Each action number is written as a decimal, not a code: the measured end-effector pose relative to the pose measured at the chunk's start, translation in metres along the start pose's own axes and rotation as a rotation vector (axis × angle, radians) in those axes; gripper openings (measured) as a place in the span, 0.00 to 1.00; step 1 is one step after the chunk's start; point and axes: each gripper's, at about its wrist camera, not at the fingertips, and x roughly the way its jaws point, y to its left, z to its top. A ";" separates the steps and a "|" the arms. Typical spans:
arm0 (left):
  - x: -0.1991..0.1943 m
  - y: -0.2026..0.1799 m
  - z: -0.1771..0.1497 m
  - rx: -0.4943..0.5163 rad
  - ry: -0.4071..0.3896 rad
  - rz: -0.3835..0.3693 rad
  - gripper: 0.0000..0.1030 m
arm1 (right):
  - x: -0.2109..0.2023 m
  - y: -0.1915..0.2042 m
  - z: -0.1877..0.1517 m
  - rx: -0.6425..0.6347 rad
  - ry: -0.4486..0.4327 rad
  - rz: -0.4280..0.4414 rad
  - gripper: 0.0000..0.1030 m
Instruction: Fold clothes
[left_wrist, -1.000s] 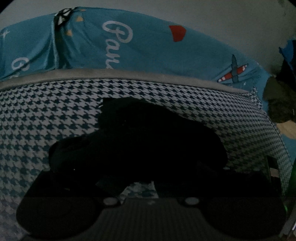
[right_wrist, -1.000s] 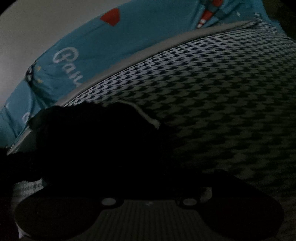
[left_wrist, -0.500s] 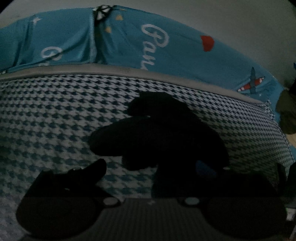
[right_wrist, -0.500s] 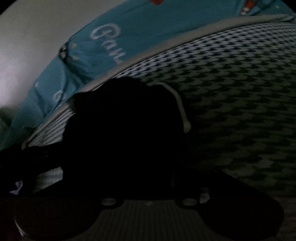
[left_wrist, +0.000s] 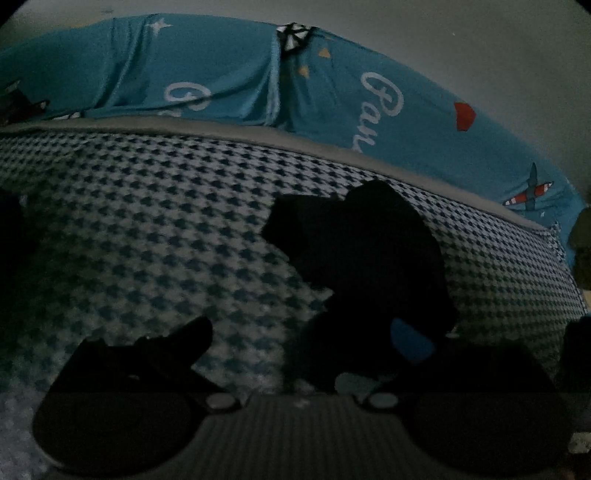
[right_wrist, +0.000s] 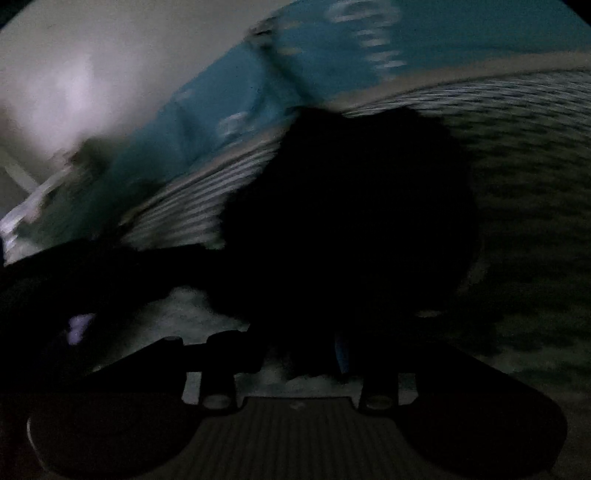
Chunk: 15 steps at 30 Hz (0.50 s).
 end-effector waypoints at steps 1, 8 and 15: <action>-0.004 0.003 -0.002 -0.002 -0.002 0.002 1.00 | -0.001 0.006 0.000 -0.030 0.001 -0.003 0.39; -0.023 0.025 -0.006 -0.008 -0.023 0.000 1.00 | -0.023 0.027 0.002 -0.134 -0.045 -0.004 0.40; -0.008 0.027 0.005 0.000 -0.044 -0.015 1.00 | -0.069 0.010 0.012 -0.040 -0.215 -0.009 0.44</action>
